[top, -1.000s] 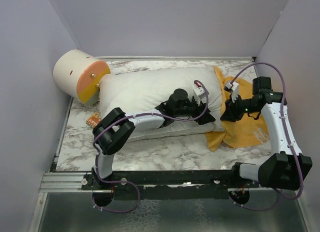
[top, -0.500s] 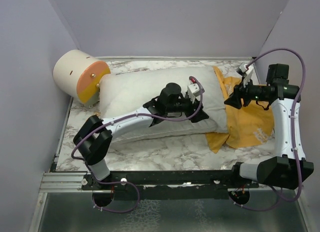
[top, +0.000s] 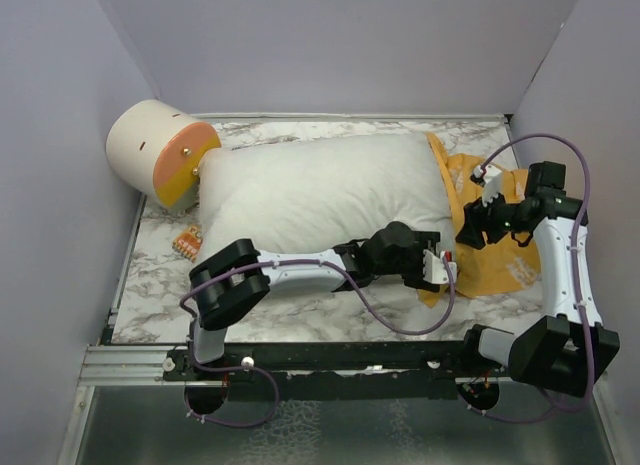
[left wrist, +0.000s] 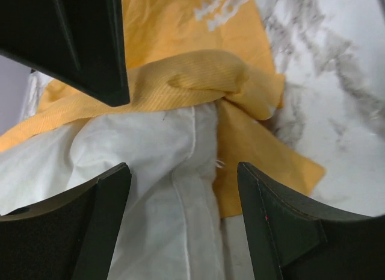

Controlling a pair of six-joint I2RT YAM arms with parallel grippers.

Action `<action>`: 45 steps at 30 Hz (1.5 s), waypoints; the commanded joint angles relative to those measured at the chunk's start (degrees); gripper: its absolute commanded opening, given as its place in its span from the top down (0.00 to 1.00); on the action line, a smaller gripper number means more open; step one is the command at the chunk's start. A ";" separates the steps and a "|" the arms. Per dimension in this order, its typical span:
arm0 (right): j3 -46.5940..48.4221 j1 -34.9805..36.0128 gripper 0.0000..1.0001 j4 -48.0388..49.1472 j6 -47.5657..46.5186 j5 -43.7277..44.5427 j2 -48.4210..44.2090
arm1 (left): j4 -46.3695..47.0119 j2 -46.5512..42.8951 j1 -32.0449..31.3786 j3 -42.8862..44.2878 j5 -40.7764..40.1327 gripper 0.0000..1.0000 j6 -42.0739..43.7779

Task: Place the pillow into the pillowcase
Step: Stuff the pillow into the pillowcase.

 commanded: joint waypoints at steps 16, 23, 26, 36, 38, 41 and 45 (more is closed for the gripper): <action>-2.07 -0.05 0.56 7.40 2.43 -1.01 2.04 | 13.20 14.79 3.21 9.93 -9.44 0.87 -2.42; 2.99 -0.05 0.49 5.05 2.96 -1.90 -2.32 | 12.13 17.85 10.37 15.42 1.86 1.00 -24.34; 2.57 -0.20 0.48 4.98 3.23 -0.90 -3.52 | 8.89 20.20 12.52 19.80 4.16 1.00 -32.21; -6.21 -0.66 0.50 13.77 7.07 0.67 -4.87 | -0.41 29.22 14.23 34.57 9.31 1.00 -44.22; -6.86 -0.66 0.51 17.13 8.73 -0.10 -4.04 | -1.02 30.18 14.26 36.33 10.01 1.00 -45.46; -7.45 -0.63 0.51 23.72 13.04 1.54 -1.20 | -1.13 30.58 14.34 37.26 10.50 1.00 -46.68; -9.57 -0.66 0.51 30.95 19.80 2.37 2.09 | -0.79 30.32 14.81 37.16 11.31 1.00 -48.01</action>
